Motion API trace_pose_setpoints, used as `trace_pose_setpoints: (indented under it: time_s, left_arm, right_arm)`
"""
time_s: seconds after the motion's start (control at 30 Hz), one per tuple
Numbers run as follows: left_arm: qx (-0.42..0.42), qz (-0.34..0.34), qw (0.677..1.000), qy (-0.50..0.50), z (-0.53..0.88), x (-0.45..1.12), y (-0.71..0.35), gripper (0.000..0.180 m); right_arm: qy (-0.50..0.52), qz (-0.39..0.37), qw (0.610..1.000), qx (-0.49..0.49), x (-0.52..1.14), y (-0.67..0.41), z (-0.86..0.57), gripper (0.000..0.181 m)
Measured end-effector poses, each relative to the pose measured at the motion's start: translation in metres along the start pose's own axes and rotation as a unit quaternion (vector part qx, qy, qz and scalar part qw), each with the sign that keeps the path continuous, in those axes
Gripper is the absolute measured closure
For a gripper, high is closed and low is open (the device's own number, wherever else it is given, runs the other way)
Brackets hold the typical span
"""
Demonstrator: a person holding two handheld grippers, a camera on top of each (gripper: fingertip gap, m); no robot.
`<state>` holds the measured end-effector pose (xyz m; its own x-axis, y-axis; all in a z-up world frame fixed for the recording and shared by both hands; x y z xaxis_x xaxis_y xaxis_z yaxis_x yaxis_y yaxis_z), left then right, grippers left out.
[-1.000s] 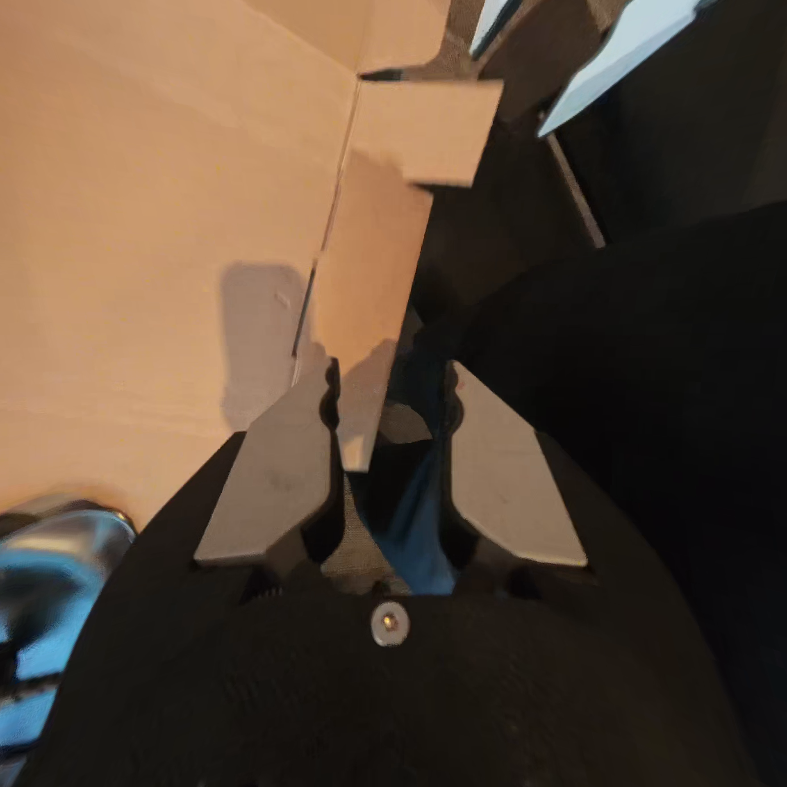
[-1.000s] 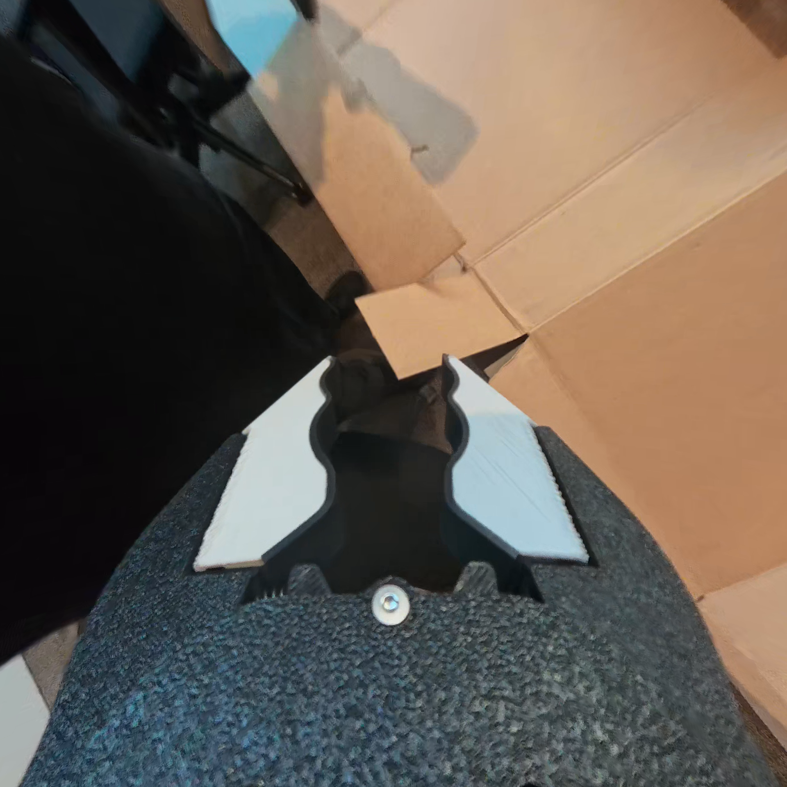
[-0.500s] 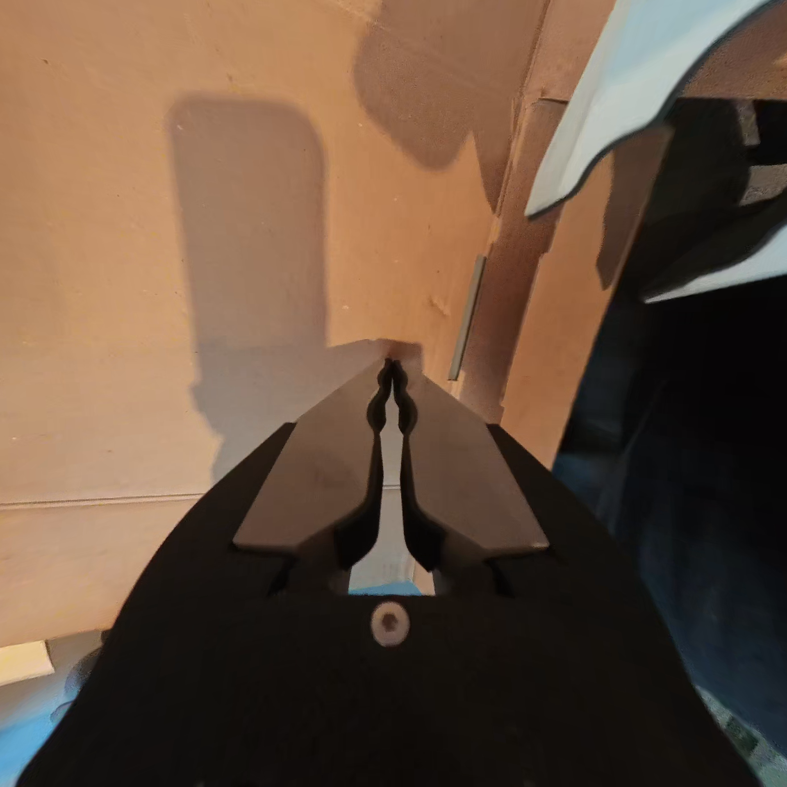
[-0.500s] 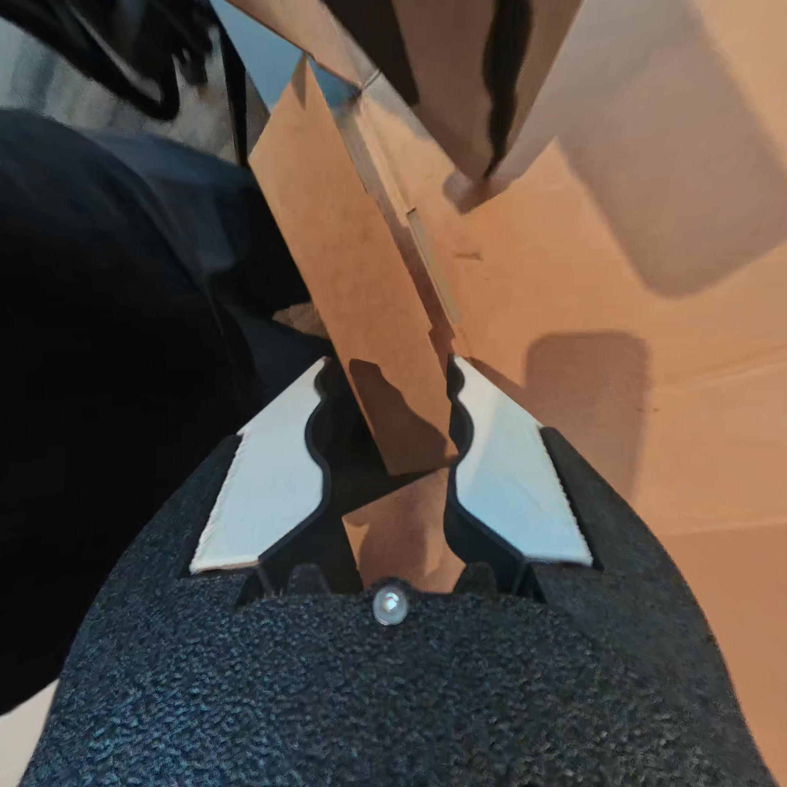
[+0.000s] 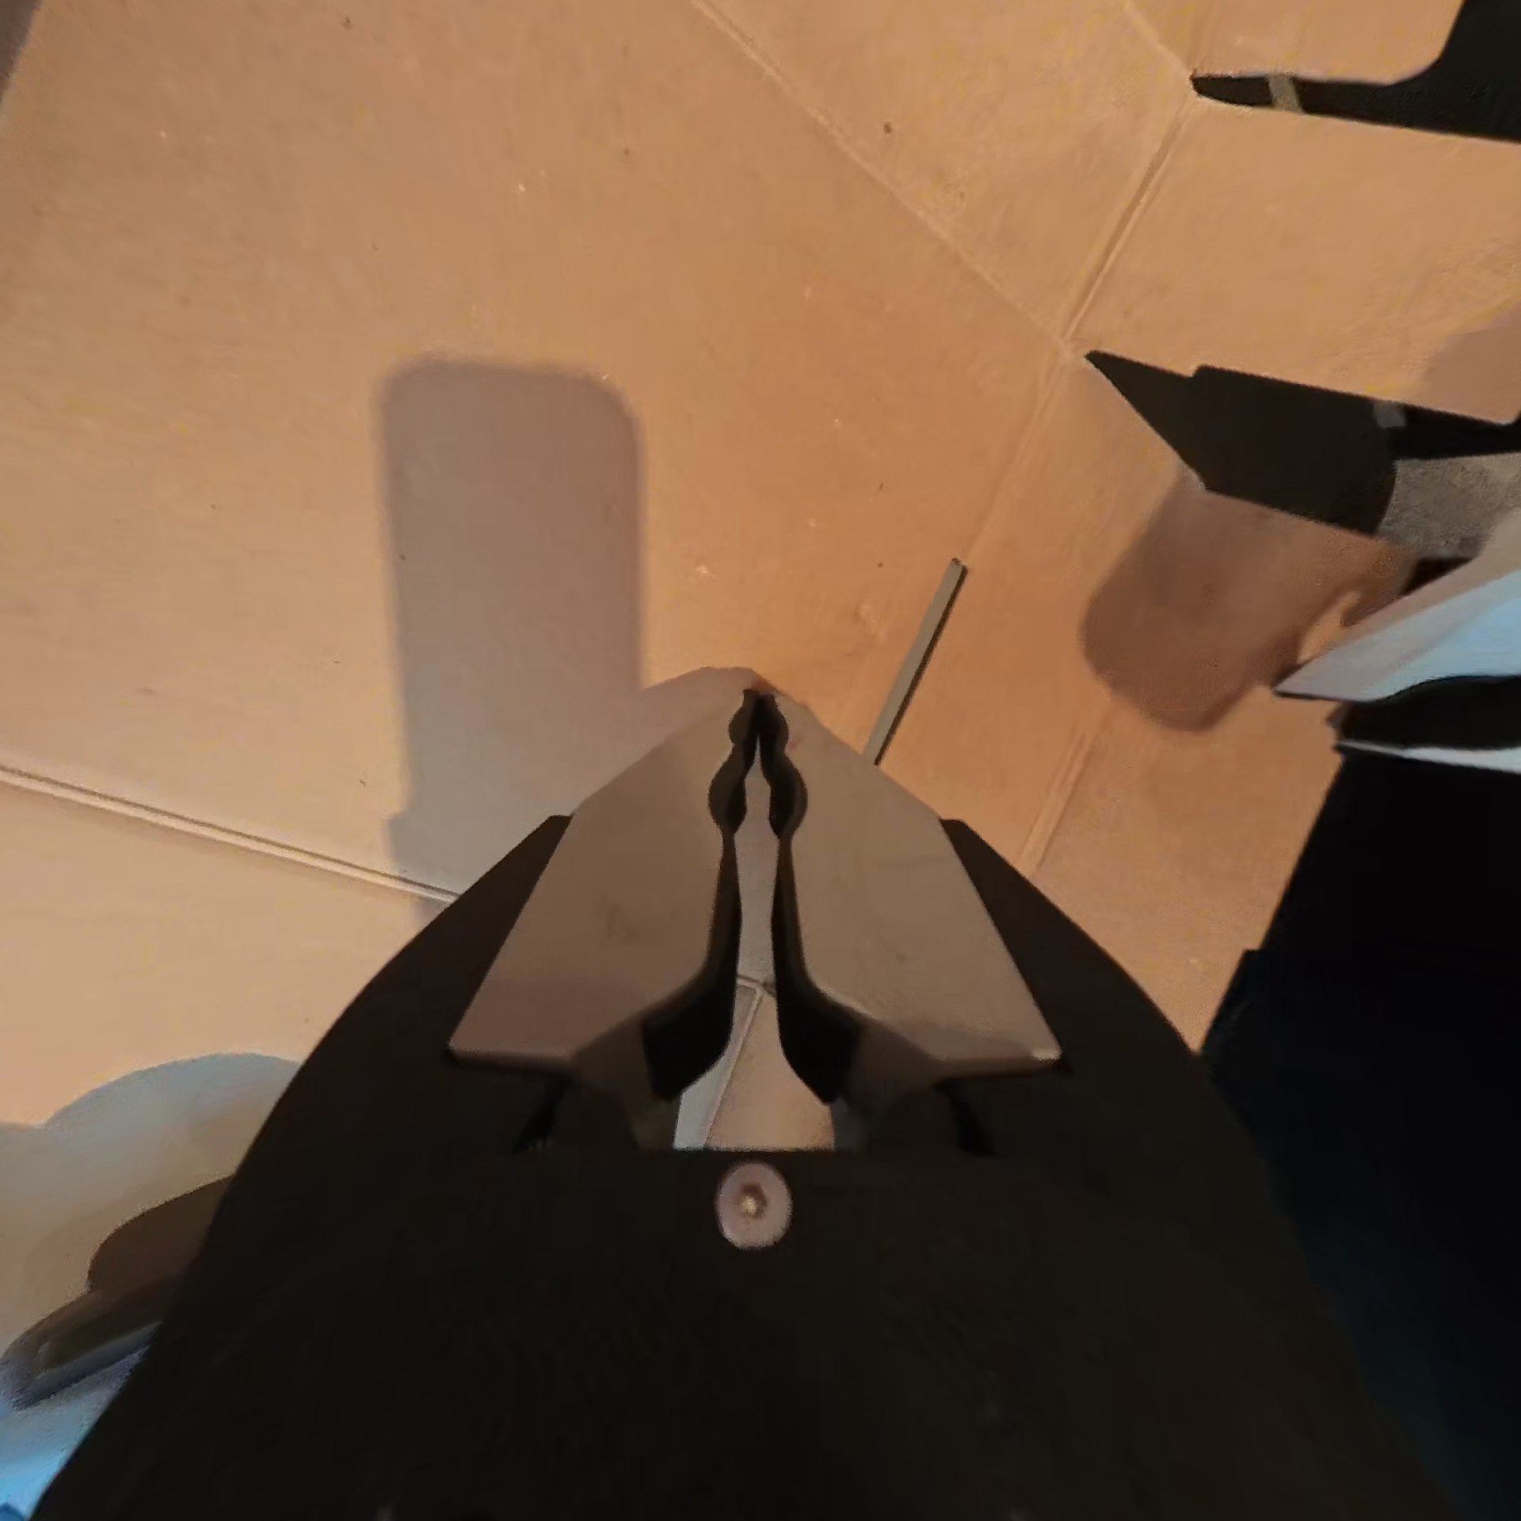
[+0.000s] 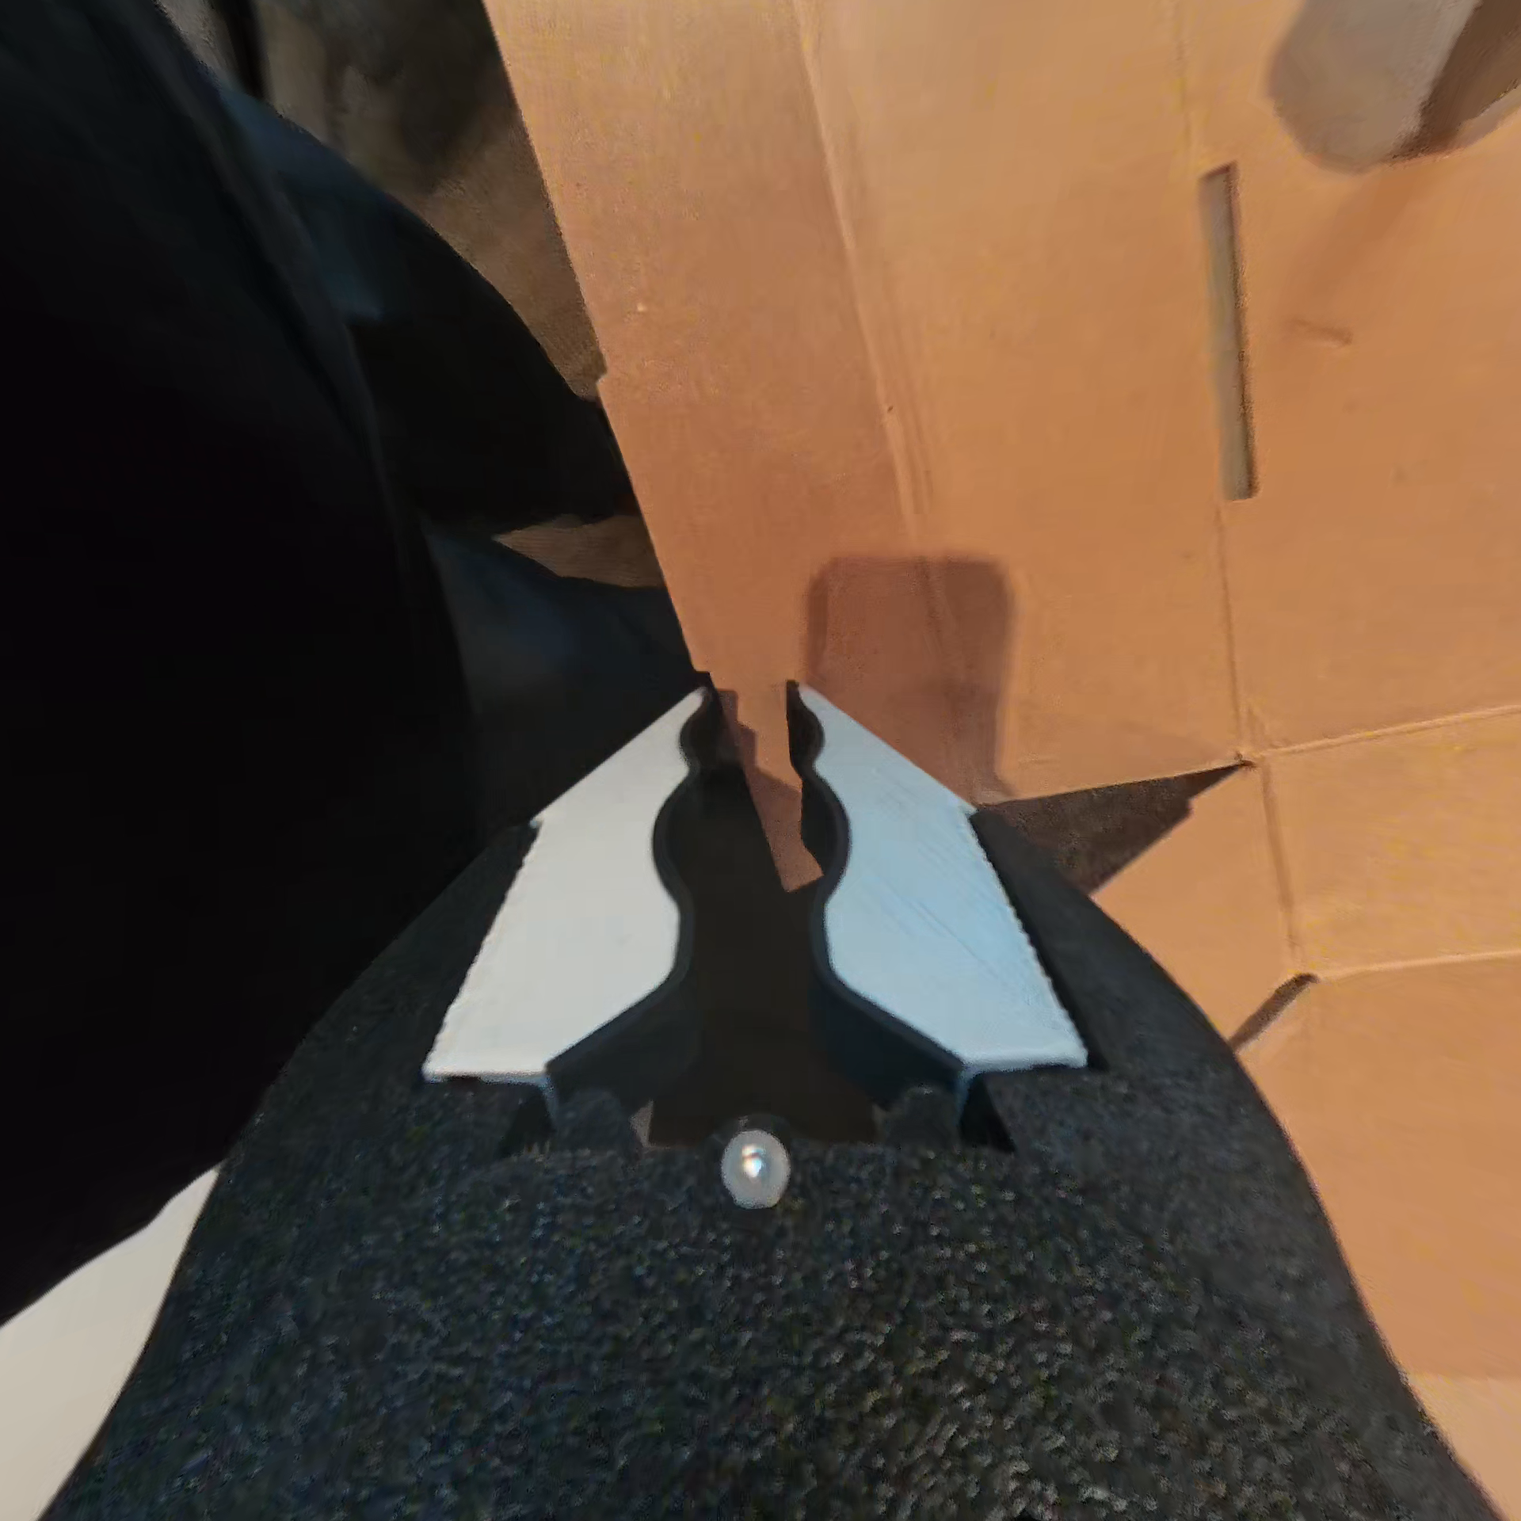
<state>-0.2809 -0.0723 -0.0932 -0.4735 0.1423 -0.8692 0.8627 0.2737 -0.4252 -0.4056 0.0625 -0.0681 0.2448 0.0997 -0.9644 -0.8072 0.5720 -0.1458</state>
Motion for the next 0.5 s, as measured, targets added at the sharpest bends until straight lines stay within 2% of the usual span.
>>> trace_pose_setpoints:
  time_s: [0.1, 0.23, 0.4, 0.5]
  left_arm:
    - [-0.016, -0.011, 1.0, 0.005, 0.001, 0.0, 0.002, 0.18]
    - [-0.007, -0.006, 1.0, -0.001, 0.0, 0.0, 0.001, 0.18]
    - [-0.003, -0.004, 1.0, 0.005, 0.001, 0.0, 0.001, 0.18]
    - [0.0, 0.001, 1.0, 0.001, 0.0, 0.001, 0.0, 0.18]
  right_arm:
    - [0.073, 0.017, 0.997, -0.015, 0.027, 0.003, 0.013, 0.166]
    - [0.164, 0.014, 0.986, -0.025, 0.048, 0.001, 0.017, 0.181]
    - [0.18, 0.008, 0.984, 0.004, 0.064, -0.004, 0.011, 0.181]
    - [0.152, 0.019, 0.988, 0.024, 0.067, -0.004, 0.011, 0.181]
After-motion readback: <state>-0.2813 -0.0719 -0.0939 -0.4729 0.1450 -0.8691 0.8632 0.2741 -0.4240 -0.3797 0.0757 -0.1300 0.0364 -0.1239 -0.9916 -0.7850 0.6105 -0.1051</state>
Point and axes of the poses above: each gripper's, where its closed fingertips meet, x out along the fingers, y out of its underside, z = x × y across the jaws, the point moved 10 cm from there along -x, back along the fingers, and after that the axes turned 14 degrees about x, right-handed, at the moved point
